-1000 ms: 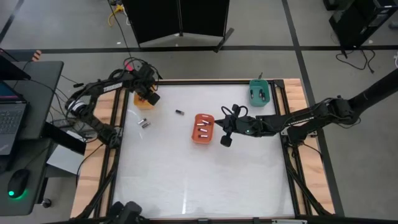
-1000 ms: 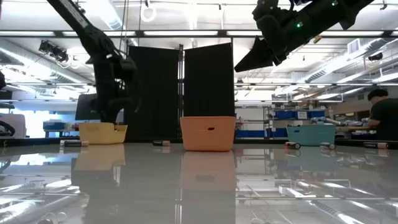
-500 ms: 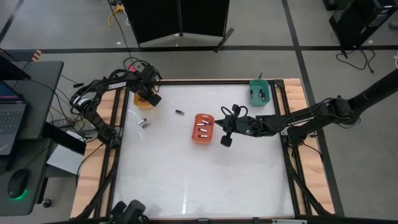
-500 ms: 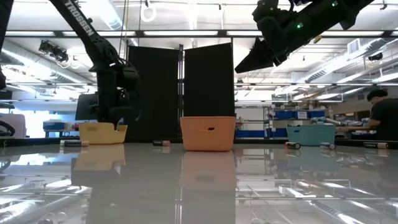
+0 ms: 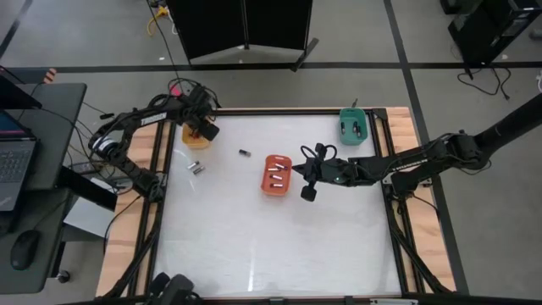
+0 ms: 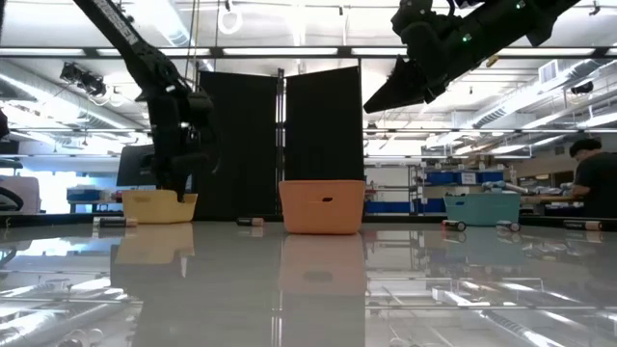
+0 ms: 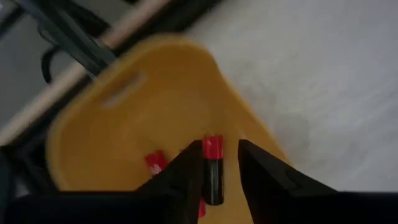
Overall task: Sort batteries
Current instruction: Put the black-brown battery into the green bin
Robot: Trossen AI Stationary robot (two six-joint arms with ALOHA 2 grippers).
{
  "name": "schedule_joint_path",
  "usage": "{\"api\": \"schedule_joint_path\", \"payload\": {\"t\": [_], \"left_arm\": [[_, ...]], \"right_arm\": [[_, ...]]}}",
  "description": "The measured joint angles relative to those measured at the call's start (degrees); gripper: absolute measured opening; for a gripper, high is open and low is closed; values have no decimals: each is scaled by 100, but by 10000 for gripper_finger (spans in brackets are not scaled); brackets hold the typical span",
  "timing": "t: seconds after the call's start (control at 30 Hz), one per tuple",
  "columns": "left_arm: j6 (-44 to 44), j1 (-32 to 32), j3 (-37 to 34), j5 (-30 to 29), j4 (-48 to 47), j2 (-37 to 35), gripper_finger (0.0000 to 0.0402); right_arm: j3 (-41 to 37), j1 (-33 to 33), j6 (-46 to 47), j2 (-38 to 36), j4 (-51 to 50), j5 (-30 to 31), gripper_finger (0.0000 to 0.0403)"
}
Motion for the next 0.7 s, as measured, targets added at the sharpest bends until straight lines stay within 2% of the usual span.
{"api": "schedule_joint_path", "payload": {"t": [0.17, 0.37, 0.7], "left_arm": [[-1, -141, 0, -10, 156, -685, 96], [171, -636, 0, -8, 308, -1398, 78], [613, -1661, 1, 475, 976, -1614, 49]], "right_arm": [[0, -2, 1, 0, 0, -1, 14], [0, -4, 1, 0, 0, -4, 13], [0, -4, 67, 0, 4, -4, 14]]}}
